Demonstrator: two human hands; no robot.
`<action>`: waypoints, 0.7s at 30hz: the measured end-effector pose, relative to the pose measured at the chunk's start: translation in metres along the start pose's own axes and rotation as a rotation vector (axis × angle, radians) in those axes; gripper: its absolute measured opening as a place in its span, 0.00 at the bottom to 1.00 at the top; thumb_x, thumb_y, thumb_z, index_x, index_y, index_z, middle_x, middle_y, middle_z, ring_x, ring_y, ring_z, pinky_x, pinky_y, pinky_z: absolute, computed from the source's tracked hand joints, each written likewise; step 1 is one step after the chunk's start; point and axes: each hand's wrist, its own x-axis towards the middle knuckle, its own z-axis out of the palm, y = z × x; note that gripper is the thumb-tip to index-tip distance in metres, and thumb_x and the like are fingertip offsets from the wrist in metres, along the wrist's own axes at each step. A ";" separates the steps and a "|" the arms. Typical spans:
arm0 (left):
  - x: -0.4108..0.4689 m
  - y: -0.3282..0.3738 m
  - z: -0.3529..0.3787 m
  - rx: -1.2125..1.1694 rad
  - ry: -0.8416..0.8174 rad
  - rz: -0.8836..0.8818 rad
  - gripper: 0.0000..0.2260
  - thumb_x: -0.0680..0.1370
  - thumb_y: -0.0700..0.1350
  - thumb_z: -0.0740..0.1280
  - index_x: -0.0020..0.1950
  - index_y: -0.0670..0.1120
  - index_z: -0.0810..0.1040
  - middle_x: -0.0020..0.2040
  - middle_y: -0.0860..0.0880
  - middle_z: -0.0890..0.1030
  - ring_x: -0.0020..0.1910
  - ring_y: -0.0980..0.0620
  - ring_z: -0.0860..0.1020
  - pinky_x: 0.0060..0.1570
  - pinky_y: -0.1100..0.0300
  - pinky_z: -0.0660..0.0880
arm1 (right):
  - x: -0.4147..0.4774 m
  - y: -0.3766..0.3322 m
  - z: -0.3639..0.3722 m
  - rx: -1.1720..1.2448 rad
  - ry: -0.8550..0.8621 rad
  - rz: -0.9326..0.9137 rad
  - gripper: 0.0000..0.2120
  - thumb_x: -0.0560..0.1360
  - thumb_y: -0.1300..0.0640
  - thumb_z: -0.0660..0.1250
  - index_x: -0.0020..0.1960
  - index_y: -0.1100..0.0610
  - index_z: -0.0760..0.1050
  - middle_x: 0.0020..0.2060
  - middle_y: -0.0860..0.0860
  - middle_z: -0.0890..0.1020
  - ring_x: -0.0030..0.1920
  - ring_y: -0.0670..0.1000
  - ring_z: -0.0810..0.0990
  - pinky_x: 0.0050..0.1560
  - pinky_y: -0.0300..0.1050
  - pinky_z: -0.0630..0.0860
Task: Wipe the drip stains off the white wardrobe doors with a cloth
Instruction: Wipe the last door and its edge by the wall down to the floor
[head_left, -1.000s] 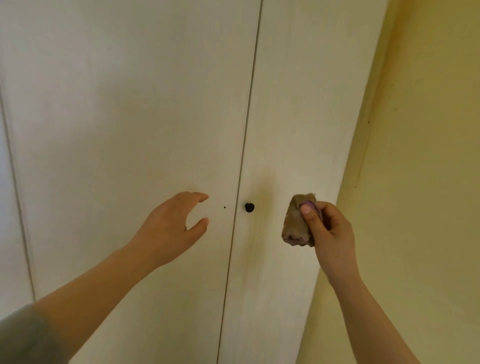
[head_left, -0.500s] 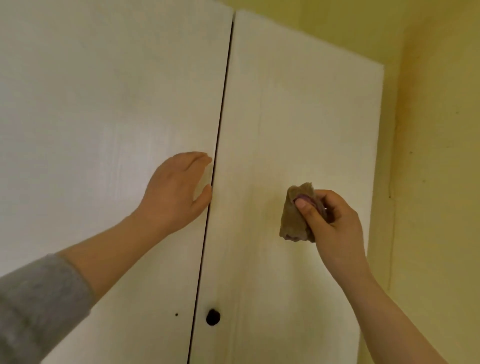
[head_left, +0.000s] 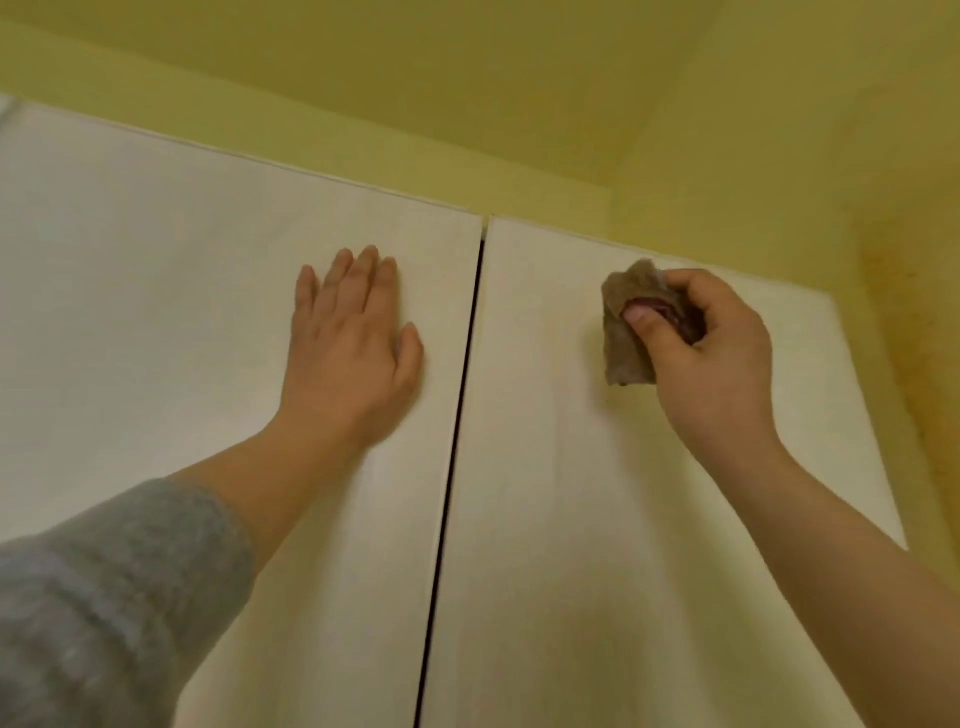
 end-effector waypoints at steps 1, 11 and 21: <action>0.001 -0.002 0.002 0.011 -0.004 0.006 0.32 0.78 0.55 0.47 0.80 0.43 0.55 0.80 0.42 0.56 0.80 0.45 0.50 0.78 0.46 0.42 | 0.015 -0.001 0.011 -0.033 0.009 -0.030 0.08 0.76 0.59 0.68 0.55 0.52 0.78 0.50 0.49 0.81 0.52 0.49 0.78 0.55 0.45 0.75; 0.003 -0.007 0.007 0.056 -0.026 0.017 0.32 0.78 0.56 0.43 0.81 0.46 0.50 0.82 0.45 0.48 0.81 0.47 0.43 0.78 0.48 0.37 | 0.095 0.004 0.080 -0.312 -0.002 -0.155 0.17 0.74 0.66 0.63 0.59 0.54 0.79 0.56 0.53 0.78 0.55 0.52 0.75 0.51 0.37 0.66; 0.005 -0.008 0.005 0.056 -0.029 0.003 0.32 0.77 0.55 0.43 0.81 0.47 0.51 0.82 0.45 0.48 0.81 0.48 0.43 0.78 0.48 0.37 | 0.080 0.013 0.108 -0.222 -0.124 -0.348 0.16 0.72 0.67 0.64 0.56 0.55 0.82 0.53 0.52 0.82 0.55 0.54 0.78 0.54 0.41 0.70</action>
